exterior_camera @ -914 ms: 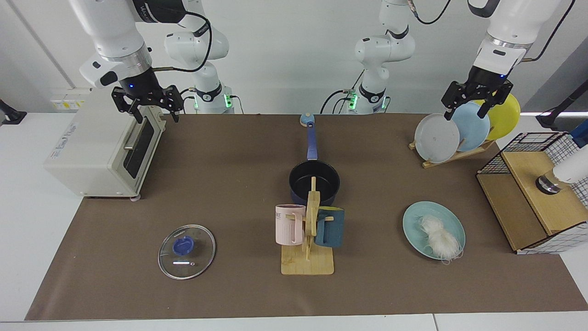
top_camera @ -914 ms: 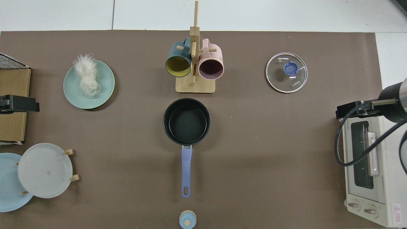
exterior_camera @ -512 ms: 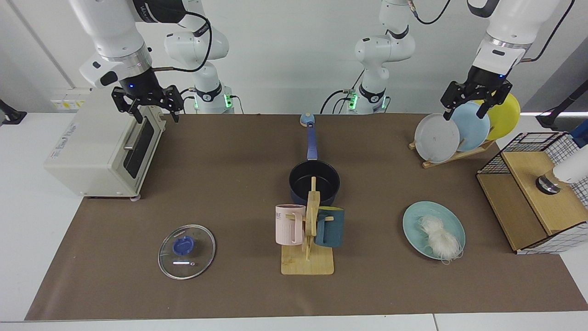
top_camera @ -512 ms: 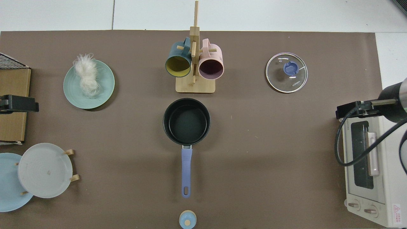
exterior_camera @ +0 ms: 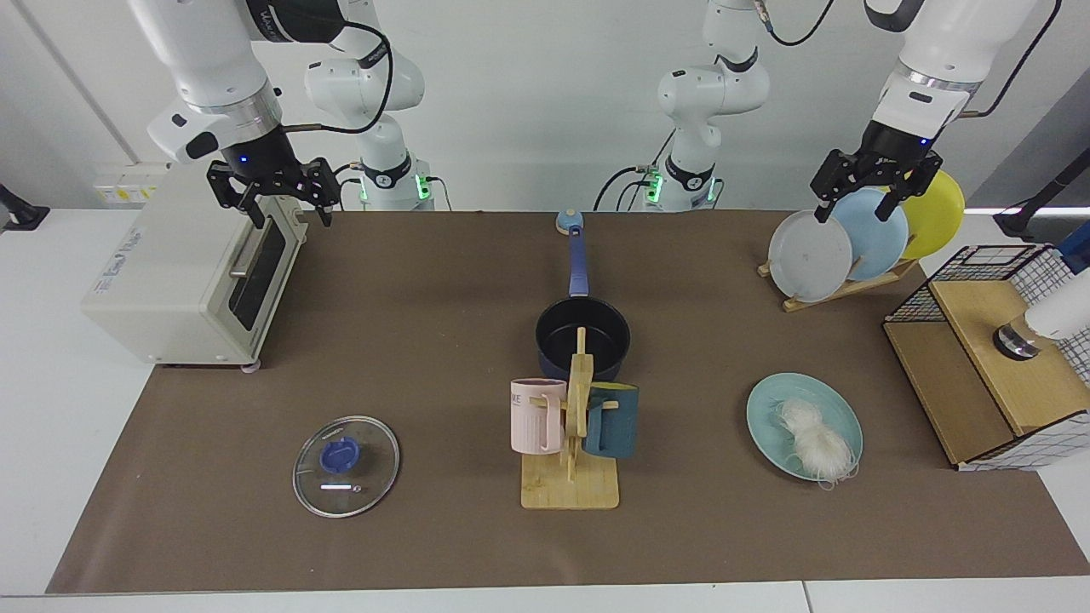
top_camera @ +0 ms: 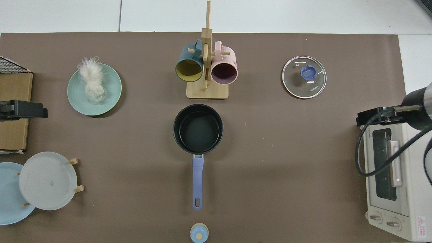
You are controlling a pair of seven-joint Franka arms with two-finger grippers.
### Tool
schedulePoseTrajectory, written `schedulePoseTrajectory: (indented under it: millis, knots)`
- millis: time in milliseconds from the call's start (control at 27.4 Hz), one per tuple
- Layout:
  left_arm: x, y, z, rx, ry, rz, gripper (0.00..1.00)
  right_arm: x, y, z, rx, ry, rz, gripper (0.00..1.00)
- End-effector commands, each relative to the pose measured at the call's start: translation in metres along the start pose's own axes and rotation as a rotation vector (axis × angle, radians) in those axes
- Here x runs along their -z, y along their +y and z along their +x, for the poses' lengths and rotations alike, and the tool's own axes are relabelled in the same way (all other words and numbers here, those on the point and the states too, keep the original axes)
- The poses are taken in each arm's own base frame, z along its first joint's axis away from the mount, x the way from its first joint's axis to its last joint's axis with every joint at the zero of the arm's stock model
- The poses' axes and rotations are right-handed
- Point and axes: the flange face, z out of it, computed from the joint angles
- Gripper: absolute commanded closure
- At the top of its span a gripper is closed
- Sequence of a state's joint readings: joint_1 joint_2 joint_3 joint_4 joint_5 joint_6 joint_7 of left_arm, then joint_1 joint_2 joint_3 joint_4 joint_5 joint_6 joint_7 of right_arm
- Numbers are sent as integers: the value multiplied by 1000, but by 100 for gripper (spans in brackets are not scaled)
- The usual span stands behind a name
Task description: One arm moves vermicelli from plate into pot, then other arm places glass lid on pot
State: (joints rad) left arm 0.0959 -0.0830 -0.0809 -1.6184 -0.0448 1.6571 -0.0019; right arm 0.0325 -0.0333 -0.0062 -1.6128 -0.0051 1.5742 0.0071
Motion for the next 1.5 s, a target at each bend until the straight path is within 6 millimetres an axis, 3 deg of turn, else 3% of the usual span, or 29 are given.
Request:
schedulePoseTrajectory:
  millis: [0, 329, 585, 914, 1097, 1206, 1316, 1462]
  knots:
    - [-2, 1, -2, 1, 6, -20, 0, 5, -1, -5, -18, 2, 8, 1]
    - [-4, -3, 1, -4, 9, -13, 0, 5, 0, -5, -18, 5, 8, 1]
    - [-45, -13, 39, 18, 19, -14, 0, 5, -1, -4, -18, 10, 8, 1]
    - [-135, -24, 96, 26, -22, -3, 0, 3, -4, 2, -78, 32, 16, 1]
    - [-140, -41, 108, 50, 65, 7, 0, 2, 1, 0, -105, 23, 14, 1]
    - [-192, -40, 121, 42, 19, 13, 0, 6, 4, 0, -105, 32, -3, 1]
    - [-215, -44, 134, 45, 71, 18, 0, 6, 7, -2, -102, 24, -5, 1]
    - [-271, -43, 144, 55, 47, 24, 0, 5, 9, -4, -104, 4, -32, 1]
